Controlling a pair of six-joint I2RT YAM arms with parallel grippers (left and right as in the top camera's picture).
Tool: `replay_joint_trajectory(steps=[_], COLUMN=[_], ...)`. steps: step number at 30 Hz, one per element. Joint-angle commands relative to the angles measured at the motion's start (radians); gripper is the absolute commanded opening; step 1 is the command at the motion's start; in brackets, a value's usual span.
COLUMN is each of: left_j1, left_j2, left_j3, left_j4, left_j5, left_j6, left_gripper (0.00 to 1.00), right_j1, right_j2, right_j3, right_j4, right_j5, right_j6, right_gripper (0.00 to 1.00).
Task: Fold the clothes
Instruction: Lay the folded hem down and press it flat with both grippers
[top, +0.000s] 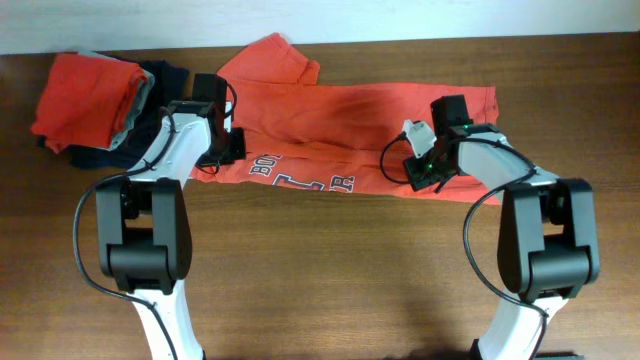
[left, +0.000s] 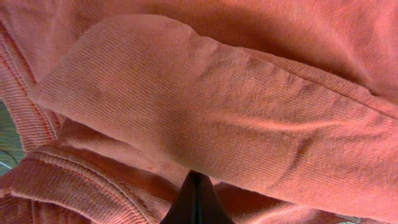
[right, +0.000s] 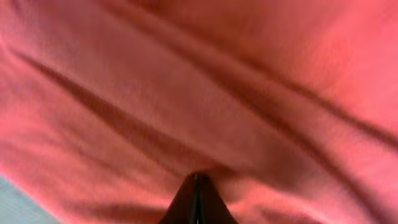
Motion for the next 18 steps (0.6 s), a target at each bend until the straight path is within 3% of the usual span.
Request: replay_joint_trajectory(steps=[1, 12, 18], left_j1=[0.004, 0.004, 0.001], left_j2=[0.005, 0.005, -0.026], left_j3=[0.0, 0.0, 0.085], left_j4=[-0.005, -0.023, -0.02], left_j5=[-0.011, -0.041, -0.036], left_j6=[-0.009, -0.008, -0.009], left_gripper=[0.0, 0.0, 0.0], right_j1=[0.004, 0.004, 0.003], right_j2=[0.026, 0.027, -0.045], right_j3=[0.009, 0.01, 0.073], right_j4=[0.074, 0.461, 0.314], right_j5=[0.065, 0.288, 0.279], right_j6=[-0.014, 0.132, 0.224], right_gripper=[0.04, 0.04, 0.04])
